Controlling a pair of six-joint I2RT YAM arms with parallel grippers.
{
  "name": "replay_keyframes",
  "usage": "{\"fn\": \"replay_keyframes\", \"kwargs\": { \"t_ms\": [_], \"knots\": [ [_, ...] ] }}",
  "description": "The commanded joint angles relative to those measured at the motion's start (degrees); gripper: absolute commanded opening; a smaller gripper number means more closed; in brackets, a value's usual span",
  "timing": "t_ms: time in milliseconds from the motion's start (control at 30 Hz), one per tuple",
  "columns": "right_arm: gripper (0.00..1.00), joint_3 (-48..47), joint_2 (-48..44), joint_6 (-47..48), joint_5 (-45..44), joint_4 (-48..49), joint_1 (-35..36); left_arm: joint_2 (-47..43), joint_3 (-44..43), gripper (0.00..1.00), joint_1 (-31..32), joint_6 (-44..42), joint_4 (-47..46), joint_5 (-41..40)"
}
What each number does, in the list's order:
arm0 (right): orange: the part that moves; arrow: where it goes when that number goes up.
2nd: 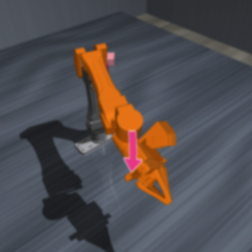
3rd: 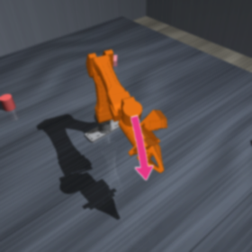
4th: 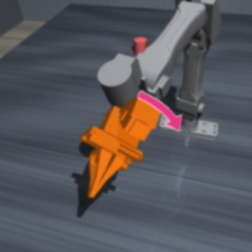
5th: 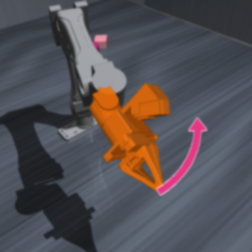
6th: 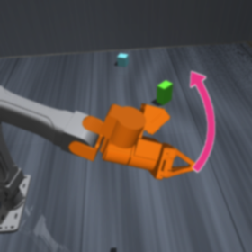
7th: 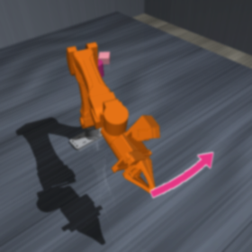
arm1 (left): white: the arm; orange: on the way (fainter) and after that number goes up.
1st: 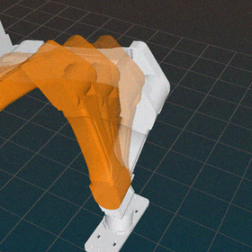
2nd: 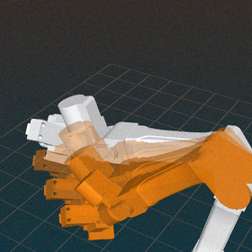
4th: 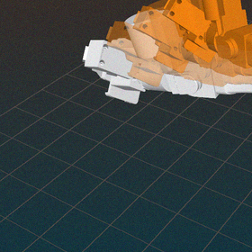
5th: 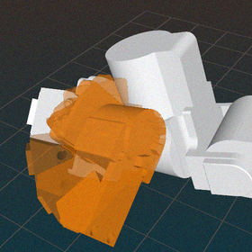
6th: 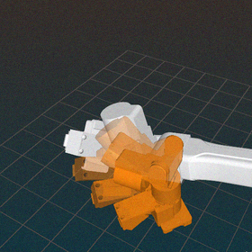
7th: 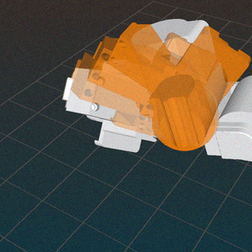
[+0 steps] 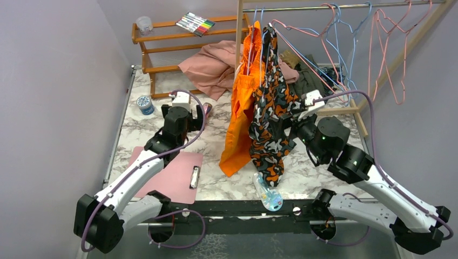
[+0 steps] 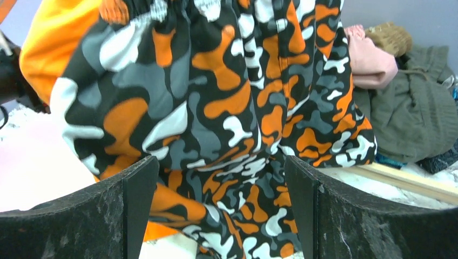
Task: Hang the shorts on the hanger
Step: Pick up the shorts from the center of the board.
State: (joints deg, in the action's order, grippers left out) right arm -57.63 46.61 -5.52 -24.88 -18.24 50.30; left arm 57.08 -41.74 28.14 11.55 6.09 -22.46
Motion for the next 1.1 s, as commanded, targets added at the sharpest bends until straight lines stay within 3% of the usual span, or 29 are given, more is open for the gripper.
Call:
{"fn": "replay_keyframes", "kwargs": {
  "t_ms": [0, 200, 433, 567, 900, 1067],
  "knots": [
    [0.88, 2.7, -3.4, -3.8, 2.2, -4.8, 0.4, 4.0, -2.4, 0.99, 0.0, 2.9, 0.5, 0.8],
    [0.87, 7.9, -6.8, -8.1, 2.4, -5.3, 0.4, 10.5, -7.8, 0.99, -2.3, 12.8, 0.8, 2.8],
    [0.87, 9.9, -7.5, -8.3, 5.1, -4.6, 0.4, 25.1, -19.2, 0.99, -13.6, 23.0, 0.7, 19.5],
    [0.87, 11.4, -7.9, -8.3, 6.6, -3.8, 0.4, 31.6, -22.9, 0.95, -16.8, 27.0, -4.2, 23.6],
    [0.86, 14.3, -9.7, -7.2, 9.2, 0.2, 0.4, 46.8, -30.3, 0.81, -19.5, 24.1, -11.7, 22.8],
    [0.86, 13.4, -10.5, -5.2, 8.7, 0.4, 0.4, 49.9, -28.9, 0.78, -21.3, 20.6, -19.4, 25.1]
  ]
}}
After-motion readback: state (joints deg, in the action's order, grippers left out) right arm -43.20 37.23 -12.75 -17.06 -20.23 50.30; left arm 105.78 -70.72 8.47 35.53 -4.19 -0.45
